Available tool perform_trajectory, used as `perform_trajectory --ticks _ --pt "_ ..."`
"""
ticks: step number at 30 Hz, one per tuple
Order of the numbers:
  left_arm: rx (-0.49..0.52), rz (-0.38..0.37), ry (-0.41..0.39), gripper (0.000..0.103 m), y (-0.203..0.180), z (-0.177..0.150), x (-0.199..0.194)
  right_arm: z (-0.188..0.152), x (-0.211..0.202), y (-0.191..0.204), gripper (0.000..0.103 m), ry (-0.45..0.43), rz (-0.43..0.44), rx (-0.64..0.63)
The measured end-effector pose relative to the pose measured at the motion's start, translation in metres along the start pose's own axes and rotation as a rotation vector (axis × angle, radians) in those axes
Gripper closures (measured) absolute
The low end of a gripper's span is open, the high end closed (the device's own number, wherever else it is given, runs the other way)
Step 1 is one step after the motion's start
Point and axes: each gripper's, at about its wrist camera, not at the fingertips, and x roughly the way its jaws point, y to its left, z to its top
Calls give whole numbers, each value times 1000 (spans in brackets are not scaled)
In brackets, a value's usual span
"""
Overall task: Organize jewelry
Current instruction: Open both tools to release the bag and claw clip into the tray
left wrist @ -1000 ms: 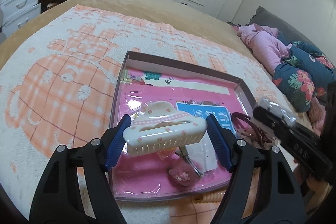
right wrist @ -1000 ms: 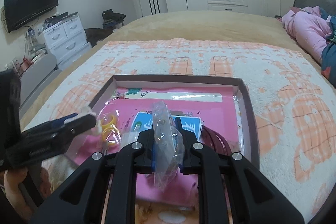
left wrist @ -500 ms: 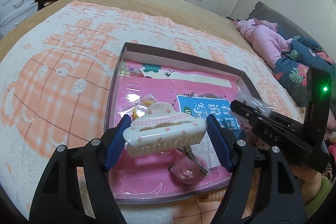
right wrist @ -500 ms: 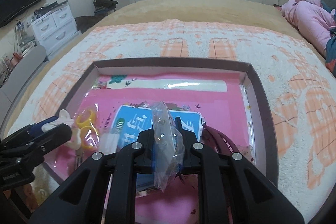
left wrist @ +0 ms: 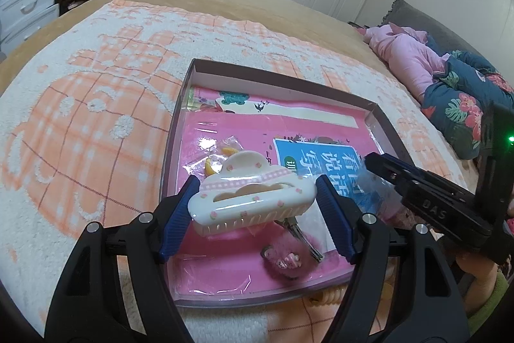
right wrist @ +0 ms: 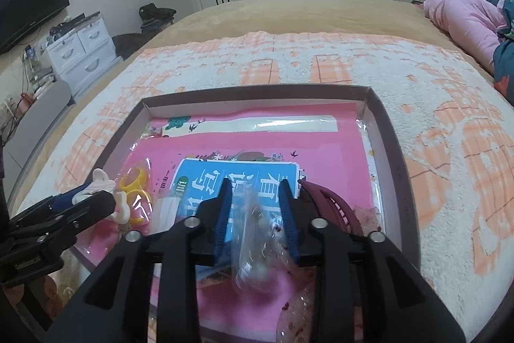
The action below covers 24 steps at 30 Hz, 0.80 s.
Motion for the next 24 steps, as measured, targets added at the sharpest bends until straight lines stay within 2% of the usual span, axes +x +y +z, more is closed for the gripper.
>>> perform_trajectory --ticks 3,11,19,24 --pt "2 -3 -1 38 0 0 0 -1 -9 -2 70 -12 8 3" --pt "3 0 -22 29 -1 2 -12 -5 -33 -3 60 -46 8 -3" --pt "-3 16 -103 13 -6 -1 -53 -15 -74 -3 38 -114 11 -16" --pt "1 42 -149 11 -7 -12 -80 -29 -101 -1 34 -150 19 -27"
